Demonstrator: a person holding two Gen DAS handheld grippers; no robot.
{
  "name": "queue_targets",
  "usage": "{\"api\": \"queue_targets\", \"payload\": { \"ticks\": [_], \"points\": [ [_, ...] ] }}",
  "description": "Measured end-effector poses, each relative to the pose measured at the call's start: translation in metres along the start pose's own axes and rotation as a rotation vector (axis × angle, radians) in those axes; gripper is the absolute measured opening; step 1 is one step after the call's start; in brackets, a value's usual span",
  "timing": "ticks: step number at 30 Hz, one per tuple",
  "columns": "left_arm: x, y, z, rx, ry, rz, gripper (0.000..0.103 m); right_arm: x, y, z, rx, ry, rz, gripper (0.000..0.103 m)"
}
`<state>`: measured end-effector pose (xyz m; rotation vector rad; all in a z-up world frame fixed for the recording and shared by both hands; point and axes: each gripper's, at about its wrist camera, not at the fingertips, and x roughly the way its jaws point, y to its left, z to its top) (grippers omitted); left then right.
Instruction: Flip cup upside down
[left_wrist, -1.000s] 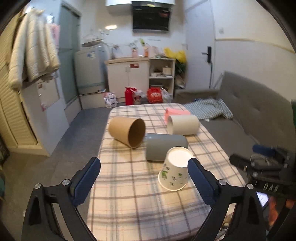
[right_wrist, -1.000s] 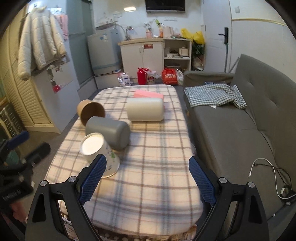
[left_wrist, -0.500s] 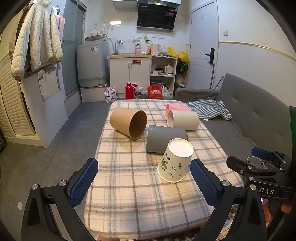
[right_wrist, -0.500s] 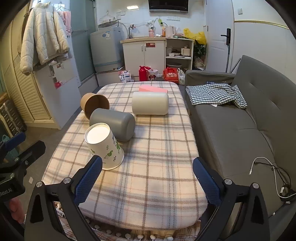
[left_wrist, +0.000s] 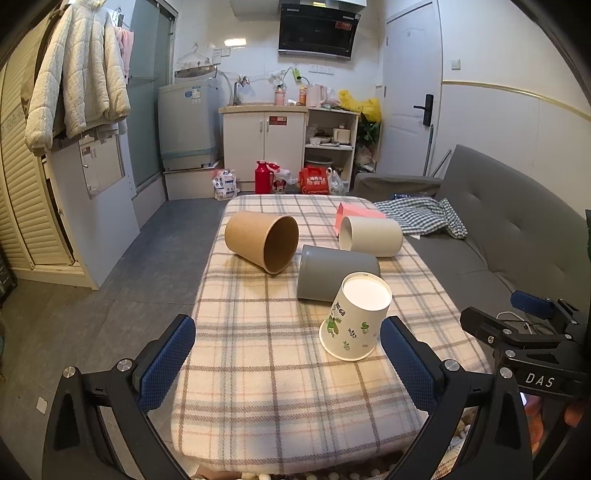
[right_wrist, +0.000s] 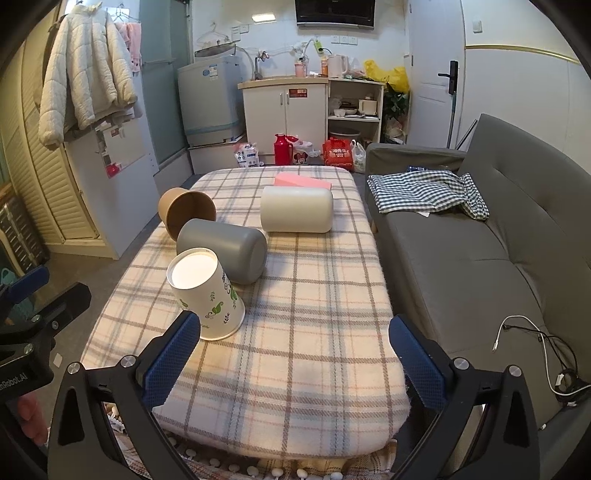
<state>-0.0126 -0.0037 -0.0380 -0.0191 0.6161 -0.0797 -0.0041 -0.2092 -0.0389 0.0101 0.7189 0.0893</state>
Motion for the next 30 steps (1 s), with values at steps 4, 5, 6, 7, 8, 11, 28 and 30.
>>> {"api": "queue_targets", "payload": {
  "ticks": [4, 5, 6, 7, 8, 11, 28, 30],
  "points": [
    [0.0003, -0.0004, -0.0007, 0.000, 0.000, 0.000, 0.103, -0.0002, 0.0006, -0.0004, -0.003, 0.000, 0.001, 0.103],
    [0.0005, 0.0001, -0.0006, 0.001, 0.001, -0.001, 0.103, -0.0004, 0.0004, -0.0003, -0.004, -0.001, 0.000, 0.103],
    [0.0002, 0.0000, -0.0008, 0.001, 0.001, -0.002, 0.103, -0.0005, 0.0007, -0.0002, -0.004, -0.002, 0.001, 0.103],
    [0.0006, 0.0001, -0.0005, 0.001, 0.002, -0.005, 0.103, -0.0005, 0.0005, -0.0001, -0.004, -0.002, 0.002, 0.103],
    [0.0007, 0.0000, -0.0009, 0.001, 0.004, -0.009, 0.103, -0.0006, 0.0008, -0.0005, -0.004, -0.002, 0.002, 0.103],
    [0.0019, -0.0012, -0.0026, 0.007, 0.010, -0.014, 0.103, -0.0008, 0.0001, -0.0002, -0.003, -0.004, 0.004, 0.103],
    [0.0053, -0.0048, -0.0048, 0.028, 0.028, 0.002, 0.103, -0.0006, 0.0015, -0.0009, -0.006, -0.006, 0.002, 0.103],
    [0.0059, -0.0043, -0.0051, 0.026, 0.029, 0.002, 0.103, -0.0003, 0.0016, -0.0010, -0.006, -0.001, 0.007, 0.103]
  ]
}}
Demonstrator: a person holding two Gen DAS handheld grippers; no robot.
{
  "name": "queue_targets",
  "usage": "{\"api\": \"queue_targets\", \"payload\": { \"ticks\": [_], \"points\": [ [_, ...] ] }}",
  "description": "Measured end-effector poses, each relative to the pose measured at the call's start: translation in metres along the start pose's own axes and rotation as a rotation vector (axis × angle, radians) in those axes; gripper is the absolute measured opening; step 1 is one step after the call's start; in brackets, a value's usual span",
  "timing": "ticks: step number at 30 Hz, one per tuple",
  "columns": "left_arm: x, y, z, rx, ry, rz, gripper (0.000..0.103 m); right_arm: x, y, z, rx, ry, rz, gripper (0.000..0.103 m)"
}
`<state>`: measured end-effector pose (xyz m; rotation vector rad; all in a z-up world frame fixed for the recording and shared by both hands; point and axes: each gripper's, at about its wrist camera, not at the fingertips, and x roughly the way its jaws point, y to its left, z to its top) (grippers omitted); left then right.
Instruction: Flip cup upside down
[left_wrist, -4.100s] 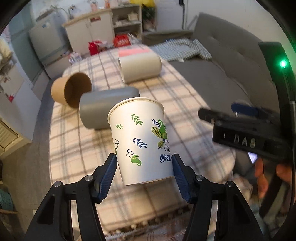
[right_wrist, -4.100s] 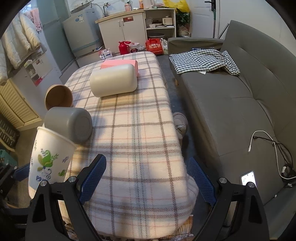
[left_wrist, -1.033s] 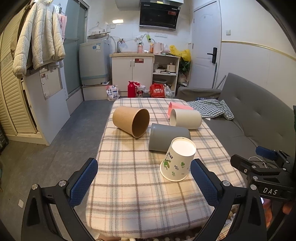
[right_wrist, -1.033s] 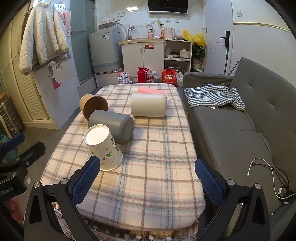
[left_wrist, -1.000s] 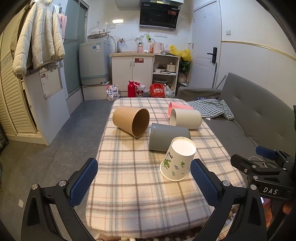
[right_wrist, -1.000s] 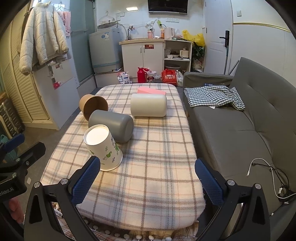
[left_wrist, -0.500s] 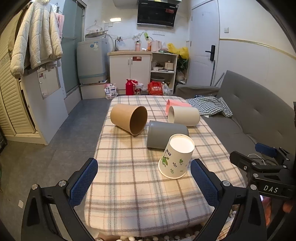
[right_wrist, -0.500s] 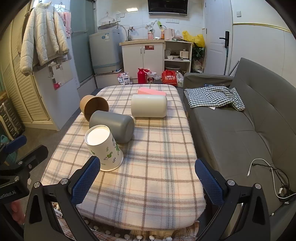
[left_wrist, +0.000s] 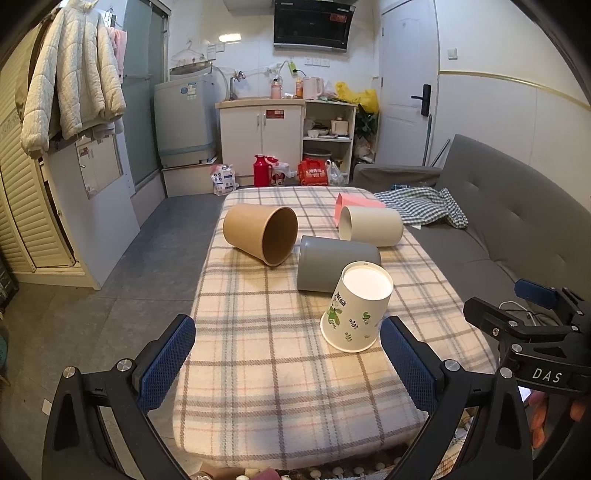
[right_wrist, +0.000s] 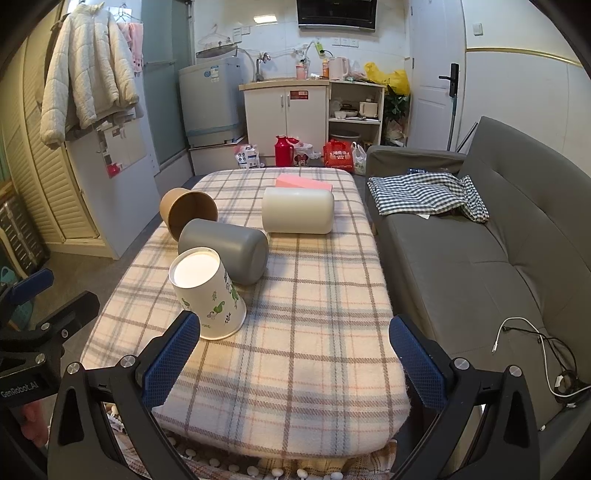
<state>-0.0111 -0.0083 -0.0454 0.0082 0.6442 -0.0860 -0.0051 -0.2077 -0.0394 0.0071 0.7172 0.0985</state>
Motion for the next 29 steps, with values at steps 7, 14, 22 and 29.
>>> {"api": "queue_targets", "payload": {
  "ticks": [7, 14, 22, 29],
  "points": [
    [0.0007, 0.0021, -0.0010, -0.007, 0.000, 0.007, 0.103, 0.0009, -0.0001, -0.0010, -0.003, 0.005, 0.000, 0.103],
    [0.0011, 0.0019, -0.0010, -0.005, 0.000, 0.006, 0.103, 0.0007, -0.0003, -0.0014, -0.005, 0.007, -0.004, 0.103],
    [0.0011, 0.0008, -0.0018, -0.004, 0.003, 0.003, 0.103, 0.0011, -0.0003, -0.0020, -0.006, 0.010, -0.004, 0.103],
    [0.0023, -0.0017, -0.0028, -0.001, 0.013, -0.007, 0.103, 0.0011, -0.0010, -0.0034, -0.009, 0.021, -0.001, 0.103]
  ]
}}
